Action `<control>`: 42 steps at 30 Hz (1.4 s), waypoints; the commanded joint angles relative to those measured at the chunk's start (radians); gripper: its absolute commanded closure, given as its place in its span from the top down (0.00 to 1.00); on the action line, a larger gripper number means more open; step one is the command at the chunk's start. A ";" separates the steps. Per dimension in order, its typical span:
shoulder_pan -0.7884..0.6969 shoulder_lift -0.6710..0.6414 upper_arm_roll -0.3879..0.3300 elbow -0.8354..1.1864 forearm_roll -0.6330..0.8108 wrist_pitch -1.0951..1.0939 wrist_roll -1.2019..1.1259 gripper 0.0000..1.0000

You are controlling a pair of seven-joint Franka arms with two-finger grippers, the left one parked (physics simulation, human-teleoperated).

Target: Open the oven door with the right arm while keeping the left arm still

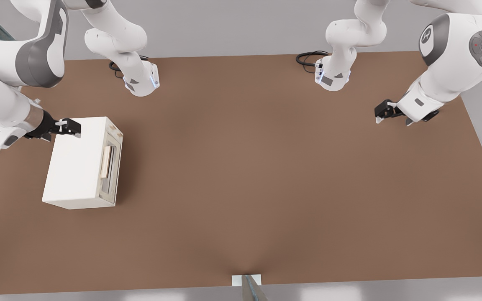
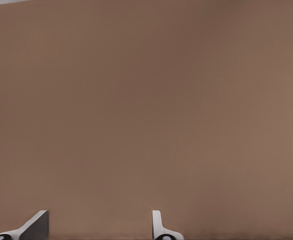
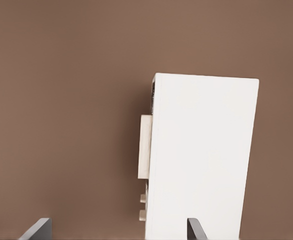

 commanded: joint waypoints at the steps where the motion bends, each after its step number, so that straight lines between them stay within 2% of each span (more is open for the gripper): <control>1: 0.004 0.002 0.002 0.001 -0.002 -0.016 -0.110 1.00; 3: 0.124 0.126 0.022 0.010 -0.083 -0.016 -0.110 1.00; 4: 0.224 0.222 0.020 0.048 -0.133 -0.017 -0.094 0.89; 5: 0.285 0.267 0.017 0.065 -0.158 -0.017 0.049 0.37; 6: 0.337 0.310 0.013 0.082 -0.214 -0.029 0.129 0.21; 7: 0.397 0.348 0.008 0.107 -0.345 -0.035 0.133 0.21; 8: 0.461 0.381 -0.033 0.108 -0.428 -0.039 0.230 0.21; 11: 0.566 0.471 -0.208 0.114 -0.514 -0.040 0.296 0.21; 13: 0.583 0.468 -0.208 0.044 -0.517 -0.037 0.480 0.21; 16: 0.607 0.453 -0.214 0.001 -0.502 -0.080 0.580 0.21; 17: 0.609 0.431 -0.214 -0.085 -0.502 -0.051 0.644 0.21; 23: 0.586 0.439 -0.285 -0.212 -0.529 0.230 0.626 0.21; 26: 0.583 0.430 -0.290 -0.225 -0.561 0.225 0.545 0.21; 32: 0.581 0.394 -0.293 -0.318 -0.563 0.181 0.535 0.21; 42: 0.554 0.410 -0.291 -0.349 -0.575 0.193 0.545 0.21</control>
